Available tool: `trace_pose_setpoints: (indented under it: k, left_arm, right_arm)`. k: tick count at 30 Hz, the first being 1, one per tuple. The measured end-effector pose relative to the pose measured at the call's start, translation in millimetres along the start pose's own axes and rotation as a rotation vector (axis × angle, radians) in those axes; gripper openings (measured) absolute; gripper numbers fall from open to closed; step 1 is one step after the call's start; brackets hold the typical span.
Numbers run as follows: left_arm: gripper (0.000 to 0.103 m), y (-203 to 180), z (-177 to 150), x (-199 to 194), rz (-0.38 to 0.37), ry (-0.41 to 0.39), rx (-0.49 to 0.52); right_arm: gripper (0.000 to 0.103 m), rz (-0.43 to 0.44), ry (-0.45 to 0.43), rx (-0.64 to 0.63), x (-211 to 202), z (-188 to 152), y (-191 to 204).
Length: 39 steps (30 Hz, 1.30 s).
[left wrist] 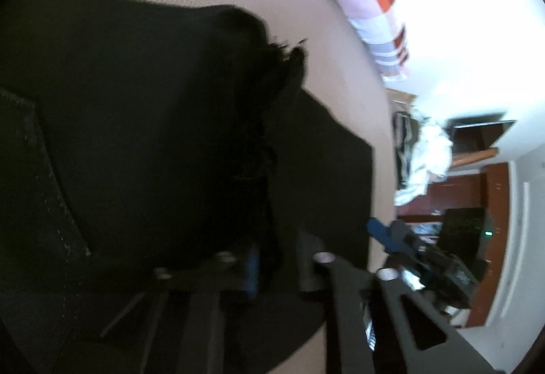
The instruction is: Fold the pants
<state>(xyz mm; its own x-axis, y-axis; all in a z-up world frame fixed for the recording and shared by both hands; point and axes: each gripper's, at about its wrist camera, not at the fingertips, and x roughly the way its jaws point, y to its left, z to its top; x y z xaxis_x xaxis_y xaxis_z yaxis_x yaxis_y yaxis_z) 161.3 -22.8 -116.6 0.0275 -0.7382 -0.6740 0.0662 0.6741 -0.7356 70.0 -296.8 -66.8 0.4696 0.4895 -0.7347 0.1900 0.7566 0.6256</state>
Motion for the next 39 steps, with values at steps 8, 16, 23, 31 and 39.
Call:
trace_pose_setpoints:
  k: [8,16,23,31,39]
  left_arm:
    - [0.004,-27,-13,-32,0.06,-0.115,0.107]
    - [0.005,2,-20,-36,0.126,-0.115,0.081]
    - [0.009,2,-23,-34,0.184,-0.128,0.127]
    - [0.021,-26,-38,-58,0.347,-0.274,0.28]
    - [0.027,-35,-60,-37,0.406,-0.201,0.38]
  right_arm:
    - [0.046,-0.05,-0.009,-0.023,-4,0,-1]
    - [0.044,-0.111,0.023,-0.055,12,-6,-3]
    - [0.044,-0.178,0.041,-0.116,20,-8,2]
    - [0.046,-0.306,-0.076,-0.224,18,40,12]
    - [0.042,-0.355,-0.051,-0.25,40,63,7]
